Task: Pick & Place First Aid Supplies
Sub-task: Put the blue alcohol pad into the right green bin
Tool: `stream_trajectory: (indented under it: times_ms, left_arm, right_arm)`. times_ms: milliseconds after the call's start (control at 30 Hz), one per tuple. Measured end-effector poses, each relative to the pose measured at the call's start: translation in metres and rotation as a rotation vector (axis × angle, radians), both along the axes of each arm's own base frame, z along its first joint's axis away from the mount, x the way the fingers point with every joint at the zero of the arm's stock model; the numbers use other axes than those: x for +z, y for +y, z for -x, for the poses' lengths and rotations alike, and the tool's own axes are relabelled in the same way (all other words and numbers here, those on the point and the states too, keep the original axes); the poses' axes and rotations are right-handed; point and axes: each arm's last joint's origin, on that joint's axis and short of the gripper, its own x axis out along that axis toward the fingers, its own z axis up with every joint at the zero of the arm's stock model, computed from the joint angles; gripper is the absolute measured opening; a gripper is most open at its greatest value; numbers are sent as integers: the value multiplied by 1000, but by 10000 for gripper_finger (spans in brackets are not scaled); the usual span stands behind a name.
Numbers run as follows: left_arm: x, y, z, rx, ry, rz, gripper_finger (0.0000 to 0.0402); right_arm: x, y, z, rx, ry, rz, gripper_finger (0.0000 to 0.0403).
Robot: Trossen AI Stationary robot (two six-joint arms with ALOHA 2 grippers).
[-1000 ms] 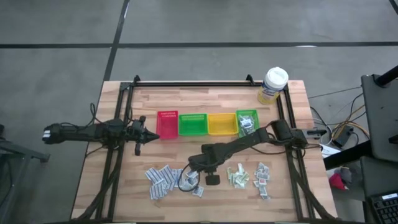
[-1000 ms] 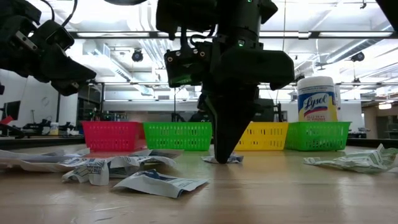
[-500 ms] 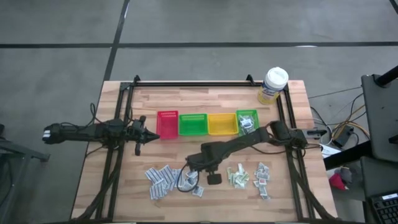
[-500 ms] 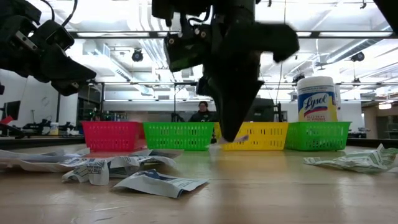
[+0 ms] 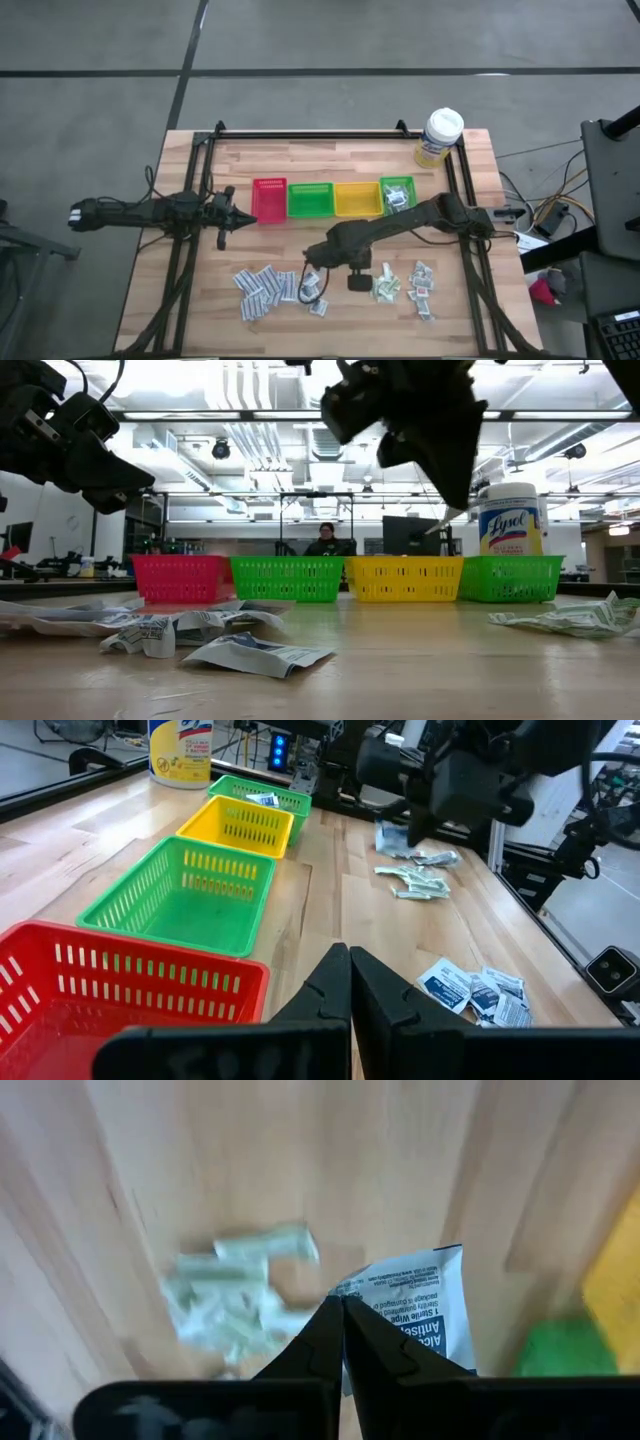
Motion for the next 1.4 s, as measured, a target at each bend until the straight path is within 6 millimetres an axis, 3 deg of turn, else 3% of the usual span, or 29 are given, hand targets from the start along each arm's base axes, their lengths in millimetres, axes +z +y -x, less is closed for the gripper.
stream_trajectory:
  times_ms: [200, 367, 567, 767, 967, 1400]
  left_arm:
    - [0, 0, 0, 0, 1, 0, 0]
    - [0, 0, 0, 1, 1, 3, 0]
    - [0, 0, 0, 1, 1, 3, 0]
    - [0, 0, 0, 1, 1, 3, 0]
    - [0, 0, 0, 1, 2, 4, 0]
    - [-1, 0, 0, 1, 8, 4, 0]
  right_arm:
    - [-6, -1, 4, -61, 24, 35, 8]
    - [-22, -5, 12, -116, 78, 123, 8]
    - [-35, -11, 27, -237, 132, 243, 8]
    - [-35, -16, 43, -417, 141, 346, 8]
    - [-19, -22, 65, -598, 82, 445, 8]
    - [49, -51, 128, -1043, -329, 613, 8]
